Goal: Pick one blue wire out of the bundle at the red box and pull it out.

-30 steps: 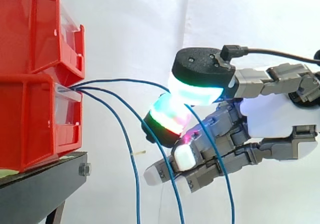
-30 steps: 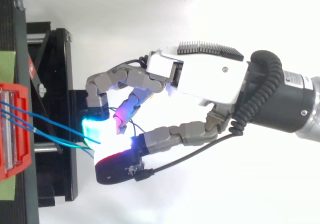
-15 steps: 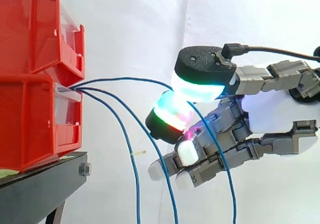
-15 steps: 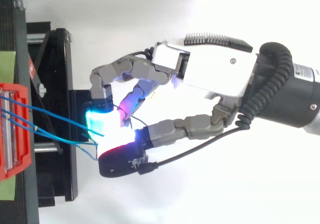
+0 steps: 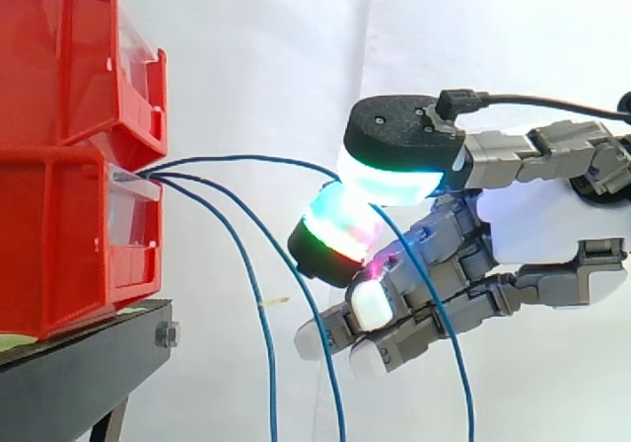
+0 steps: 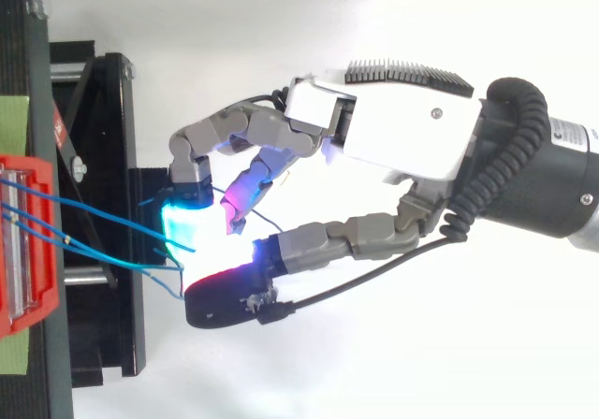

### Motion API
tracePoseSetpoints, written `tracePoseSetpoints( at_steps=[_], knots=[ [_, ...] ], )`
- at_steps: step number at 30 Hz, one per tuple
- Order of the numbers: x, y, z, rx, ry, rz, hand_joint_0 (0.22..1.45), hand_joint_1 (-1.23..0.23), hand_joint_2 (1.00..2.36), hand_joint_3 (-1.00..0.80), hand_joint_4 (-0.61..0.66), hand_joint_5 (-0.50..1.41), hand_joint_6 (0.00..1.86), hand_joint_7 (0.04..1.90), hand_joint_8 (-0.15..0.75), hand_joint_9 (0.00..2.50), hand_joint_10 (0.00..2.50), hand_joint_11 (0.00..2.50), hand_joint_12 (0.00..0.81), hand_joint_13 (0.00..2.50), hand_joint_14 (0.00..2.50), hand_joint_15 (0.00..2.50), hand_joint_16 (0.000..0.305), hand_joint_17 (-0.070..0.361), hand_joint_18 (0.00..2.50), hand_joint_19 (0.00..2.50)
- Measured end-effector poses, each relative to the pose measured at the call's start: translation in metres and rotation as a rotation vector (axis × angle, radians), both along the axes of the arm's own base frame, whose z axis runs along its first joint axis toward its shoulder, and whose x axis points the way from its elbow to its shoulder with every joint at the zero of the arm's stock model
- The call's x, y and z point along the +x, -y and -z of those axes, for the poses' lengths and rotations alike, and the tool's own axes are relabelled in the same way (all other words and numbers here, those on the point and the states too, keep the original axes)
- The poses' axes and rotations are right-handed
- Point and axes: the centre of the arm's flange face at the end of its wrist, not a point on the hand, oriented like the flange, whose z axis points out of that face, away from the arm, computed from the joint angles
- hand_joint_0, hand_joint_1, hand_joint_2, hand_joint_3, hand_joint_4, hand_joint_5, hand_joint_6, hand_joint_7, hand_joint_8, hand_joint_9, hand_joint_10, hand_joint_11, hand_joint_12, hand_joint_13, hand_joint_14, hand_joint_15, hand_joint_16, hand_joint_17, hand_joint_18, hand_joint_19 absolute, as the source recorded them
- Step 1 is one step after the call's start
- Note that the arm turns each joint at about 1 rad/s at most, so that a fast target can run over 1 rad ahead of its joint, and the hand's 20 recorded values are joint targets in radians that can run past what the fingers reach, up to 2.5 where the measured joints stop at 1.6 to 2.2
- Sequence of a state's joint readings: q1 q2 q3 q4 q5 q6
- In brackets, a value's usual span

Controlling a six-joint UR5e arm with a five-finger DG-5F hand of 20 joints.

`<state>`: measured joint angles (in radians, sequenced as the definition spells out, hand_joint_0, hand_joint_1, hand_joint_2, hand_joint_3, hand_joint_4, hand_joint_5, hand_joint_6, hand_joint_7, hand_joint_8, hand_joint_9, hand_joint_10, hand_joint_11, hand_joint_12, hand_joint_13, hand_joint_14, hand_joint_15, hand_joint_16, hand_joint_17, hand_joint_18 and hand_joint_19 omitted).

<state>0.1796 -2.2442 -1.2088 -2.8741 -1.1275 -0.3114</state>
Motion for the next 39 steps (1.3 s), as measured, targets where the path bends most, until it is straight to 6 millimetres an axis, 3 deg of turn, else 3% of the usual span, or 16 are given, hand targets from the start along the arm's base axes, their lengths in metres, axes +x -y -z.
tracePoseSetpoints(
  at_steps=[39],
  knots=[
    [-0.0004,-0.0001,0.0008,0.0,-0.002,0.0,0.59,-0.84,1.01,-0.03,0.04,-0.09,0.85,1.32,0.206,0.91,0.01,0.39,0.361,0.46,0.01,0.26,0.052,0.117,0.43,0.45]
  ],
)
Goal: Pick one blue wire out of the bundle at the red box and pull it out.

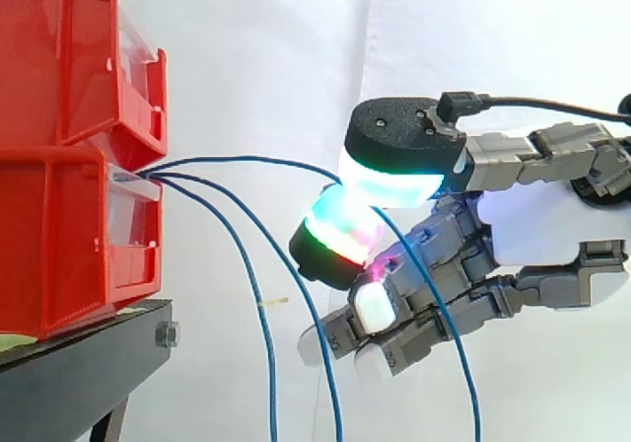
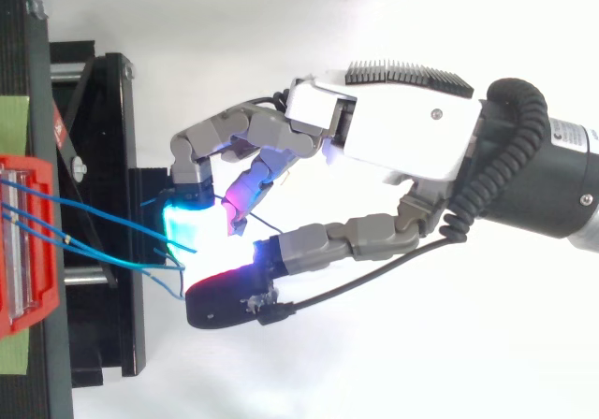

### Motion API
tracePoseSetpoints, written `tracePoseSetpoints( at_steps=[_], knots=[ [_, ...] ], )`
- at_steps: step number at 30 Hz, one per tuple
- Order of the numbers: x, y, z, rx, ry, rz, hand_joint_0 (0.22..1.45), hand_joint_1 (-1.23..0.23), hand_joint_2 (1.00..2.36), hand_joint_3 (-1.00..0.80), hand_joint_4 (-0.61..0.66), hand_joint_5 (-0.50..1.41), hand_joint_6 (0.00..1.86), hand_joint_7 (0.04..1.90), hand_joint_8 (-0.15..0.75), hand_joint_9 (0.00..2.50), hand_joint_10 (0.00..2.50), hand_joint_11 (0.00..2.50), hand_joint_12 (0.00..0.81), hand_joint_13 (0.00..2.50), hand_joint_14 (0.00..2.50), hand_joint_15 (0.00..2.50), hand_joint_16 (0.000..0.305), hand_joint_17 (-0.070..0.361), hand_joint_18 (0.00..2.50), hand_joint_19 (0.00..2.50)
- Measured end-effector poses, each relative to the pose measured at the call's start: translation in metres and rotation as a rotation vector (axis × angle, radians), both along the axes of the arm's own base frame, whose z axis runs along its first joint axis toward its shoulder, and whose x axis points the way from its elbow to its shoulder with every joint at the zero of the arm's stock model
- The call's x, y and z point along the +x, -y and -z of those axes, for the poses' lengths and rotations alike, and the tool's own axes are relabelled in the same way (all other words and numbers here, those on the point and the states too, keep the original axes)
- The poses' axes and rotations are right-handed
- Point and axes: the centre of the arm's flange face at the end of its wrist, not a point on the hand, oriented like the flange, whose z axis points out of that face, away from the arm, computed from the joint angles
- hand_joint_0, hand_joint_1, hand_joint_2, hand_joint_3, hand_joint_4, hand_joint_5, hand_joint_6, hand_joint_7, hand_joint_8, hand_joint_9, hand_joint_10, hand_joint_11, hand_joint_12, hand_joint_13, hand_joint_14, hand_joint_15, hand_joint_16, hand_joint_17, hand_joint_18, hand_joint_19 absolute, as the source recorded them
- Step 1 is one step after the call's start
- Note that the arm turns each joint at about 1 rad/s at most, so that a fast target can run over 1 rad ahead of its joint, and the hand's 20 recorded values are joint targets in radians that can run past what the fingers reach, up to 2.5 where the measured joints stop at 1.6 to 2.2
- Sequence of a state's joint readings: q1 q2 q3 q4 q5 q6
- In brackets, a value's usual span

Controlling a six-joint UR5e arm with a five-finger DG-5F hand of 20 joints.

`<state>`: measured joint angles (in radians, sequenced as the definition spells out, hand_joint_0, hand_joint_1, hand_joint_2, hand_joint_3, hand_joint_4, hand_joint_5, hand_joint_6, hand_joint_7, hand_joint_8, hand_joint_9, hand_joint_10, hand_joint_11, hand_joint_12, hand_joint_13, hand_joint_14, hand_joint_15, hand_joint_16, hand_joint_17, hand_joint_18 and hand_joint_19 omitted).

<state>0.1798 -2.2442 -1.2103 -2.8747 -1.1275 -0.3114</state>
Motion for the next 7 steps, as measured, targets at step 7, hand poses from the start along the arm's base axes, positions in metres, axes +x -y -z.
tracePoseSetpoints(
  at_steps=[7],
  knots=[
    [0.0,0.0,0.0,0.0,0.0,0.0,0.59,-0.84,1.01,-0.03,0.03,-0.09,0.85,1.32,0.205,0.92,0.02,0.39,0.361,0.48,0.01,0.27,0.052,0.117,0.44,0.45]
  ],
)
